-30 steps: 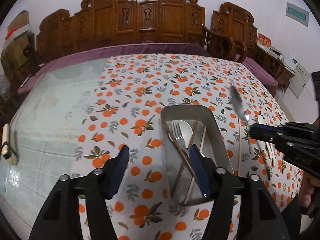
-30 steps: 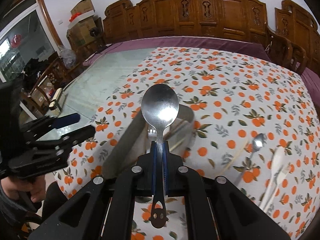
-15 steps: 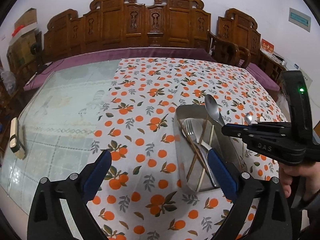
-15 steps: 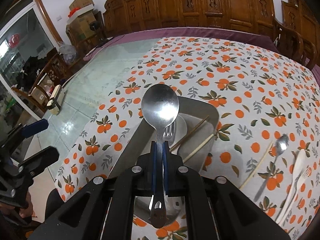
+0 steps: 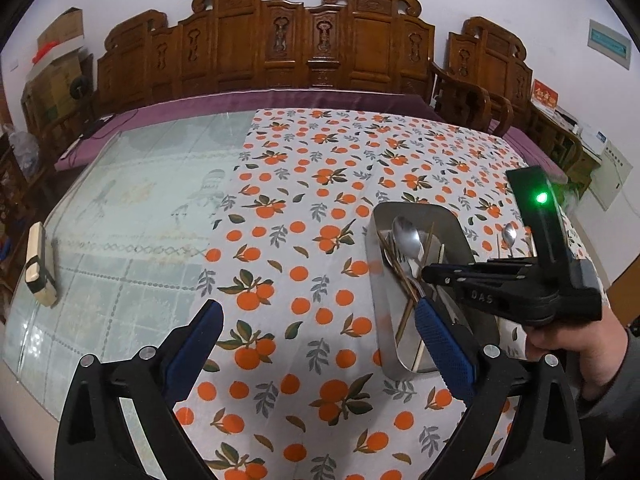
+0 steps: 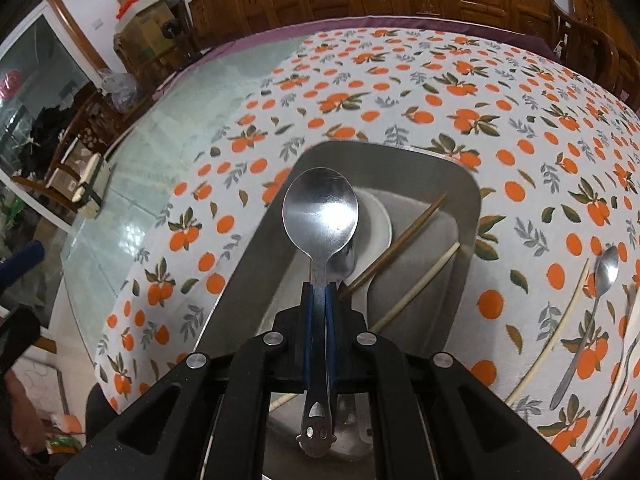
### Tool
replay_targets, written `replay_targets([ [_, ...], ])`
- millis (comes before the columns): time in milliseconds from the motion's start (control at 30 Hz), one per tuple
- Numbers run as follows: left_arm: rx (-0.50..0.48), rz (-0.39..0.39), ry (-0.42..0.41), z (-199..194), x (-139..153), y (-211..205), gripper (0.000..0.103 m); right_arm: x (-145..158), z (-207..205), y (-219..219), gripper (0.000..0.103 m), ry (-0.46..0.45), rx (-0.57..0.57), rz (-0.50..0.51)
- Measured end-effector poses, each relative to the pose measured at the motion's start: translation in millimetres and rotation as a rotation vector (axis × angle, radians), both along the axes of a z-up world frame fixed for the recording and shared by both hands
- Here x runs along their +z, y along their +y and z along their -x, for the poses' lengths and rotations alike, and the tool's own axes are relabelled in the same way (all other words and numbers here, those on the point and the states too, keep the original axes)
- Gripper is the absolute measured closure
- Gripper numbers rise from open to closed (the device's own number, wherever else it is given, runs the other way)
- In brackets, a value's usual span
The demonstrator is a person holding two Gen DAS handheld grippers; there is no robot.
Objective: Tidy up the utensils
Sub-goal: 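Lower the metal spoon into the tray and open the right tool, then move both open tools back toward the remaining utensils on the cloth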
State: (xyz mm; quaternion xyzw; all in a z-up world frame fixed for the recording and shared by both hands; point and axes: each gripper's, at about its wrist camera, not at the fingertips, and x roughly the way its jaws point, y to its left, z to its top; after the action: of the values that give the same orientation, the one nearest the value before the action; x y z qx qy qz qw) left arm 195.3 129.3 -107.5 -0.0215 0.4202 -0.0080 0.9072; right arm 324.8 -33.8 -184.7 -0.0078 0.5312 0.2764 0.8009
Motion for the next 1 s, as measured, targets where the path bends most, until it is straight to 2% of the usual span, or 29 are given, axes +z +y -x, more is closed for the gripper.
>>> replay_targets([
  [333,-0.002,0.005,0.0,0.8,0.3,-2.0,0.01,-3.9,11.2,4.4,0.093,0.007,0.04,-0.002],
  [500,-0.01,0.007,-0.005,1.4,2.8,-10.1,0.01,18.2,18.2,-9.0,0.093,-0.05,0.05,-0.025],
  [733,-0.042,0.013,-0.012,-1.7,6.4,-31.2,0.01,58.3,36.3,-49.0,0.093,-0.16,0.037,-0.029],
  [767,-0.046,0.013,-0.012,-2.3,6.4,-34.1,0.01,63.2,39.5,-58.3,0.089,-0.177,0.026,-0.022],
  [800,-0.051,0.013,-0.013,-3.1,6.5,-38.0,0.01,66.8,42.0,-67.8,0.078,-0.189,0.015,-0.018],
  [833,-0.058,0.015,-0.012,-4.2,6.4,-42.5,0.01,68.7,43.8,-75.2,0.074,-0.197,0.005,-0.015],
  [1000,-0.084,0.018,-0.014,-9.2,3.5,-64.4,0.01,80.5,52.4,-128.2,0.07,-0.224,-0.064,-0.014],
])
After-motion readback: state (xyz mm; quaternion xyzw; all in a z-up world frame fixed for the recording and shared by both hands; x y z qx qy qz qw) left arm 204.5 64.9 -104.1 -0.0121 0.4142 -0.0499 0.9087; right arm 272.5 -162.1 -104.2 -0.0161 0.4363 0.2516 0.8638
